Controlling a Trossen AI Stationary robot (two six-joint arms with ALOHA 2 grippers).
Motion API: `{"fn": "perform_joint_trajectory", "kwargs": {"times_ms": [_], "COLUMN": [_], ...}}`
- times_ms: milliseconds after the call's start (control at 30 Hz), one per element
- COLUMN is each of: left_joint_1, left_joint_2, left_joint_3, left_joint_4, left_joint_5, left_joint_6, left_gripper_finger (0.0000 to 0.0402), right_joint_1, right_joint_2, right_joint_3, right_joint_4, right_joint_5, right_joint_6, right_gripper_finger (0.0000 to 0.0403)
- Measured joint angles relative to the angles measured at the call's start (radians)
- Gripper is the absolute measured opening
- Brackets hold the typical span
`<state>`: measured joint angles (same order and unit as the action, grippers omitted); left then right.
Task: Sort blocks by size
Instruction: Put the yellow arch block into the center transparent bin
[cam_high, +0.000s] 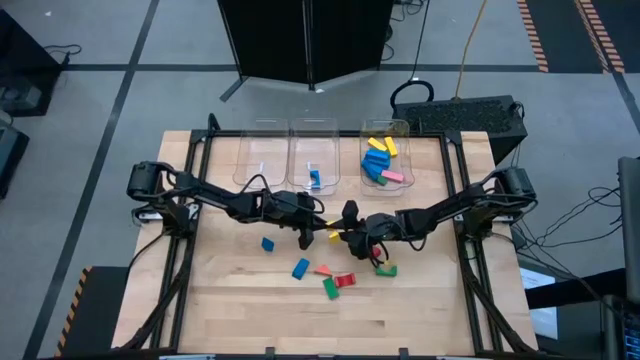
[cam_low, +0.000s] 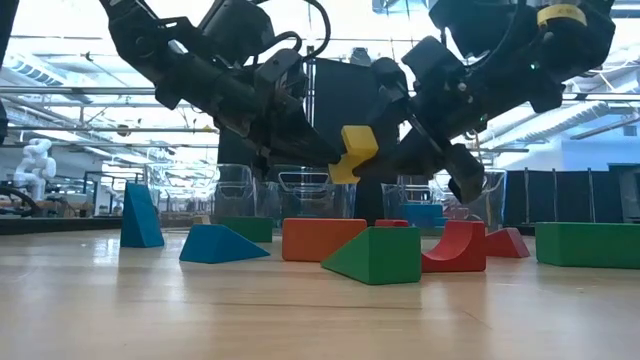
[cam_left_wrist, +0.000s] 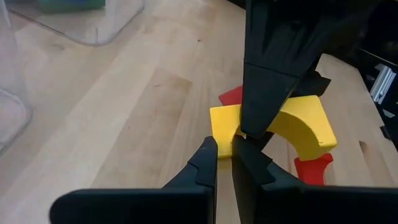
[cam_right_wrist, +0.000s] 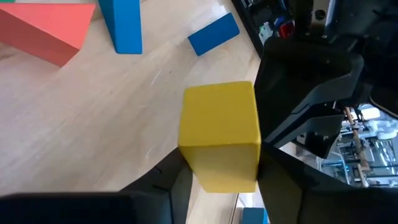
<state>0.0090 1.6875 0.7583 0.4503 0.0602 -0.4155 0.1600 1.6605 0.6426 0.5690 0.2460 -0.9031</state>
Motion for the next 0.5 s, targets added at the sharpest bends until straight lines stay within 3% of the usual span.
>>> {"fn": "perform_joint_trajectory", "kwargs": {"times_ms": [200, 500], "left_joint_1": [0.001, 0.017], "left_joint_2": [0.0, -0.03], "left_joint_3": [0.0, 0.001], "left_joint_4": [0.004, -0.019], "left_joint_5": [0.009, 0.019], "left_joint_6": [-0.01, 0.027], "left_gripper_finger": [0.003, 0.0117], "right_joint_1": [0.001, 0.0], "right_joint_2": [0.0, -0.041], "right_joint_3": [0.0, 0.0], "right_joint_4": [0.004, -0.009], "right_joint_5": [0.041, 0.057], "right_joint_6": [0.011, 0.096], "right_gripper_finger": [0.0123, 0.0129]}}
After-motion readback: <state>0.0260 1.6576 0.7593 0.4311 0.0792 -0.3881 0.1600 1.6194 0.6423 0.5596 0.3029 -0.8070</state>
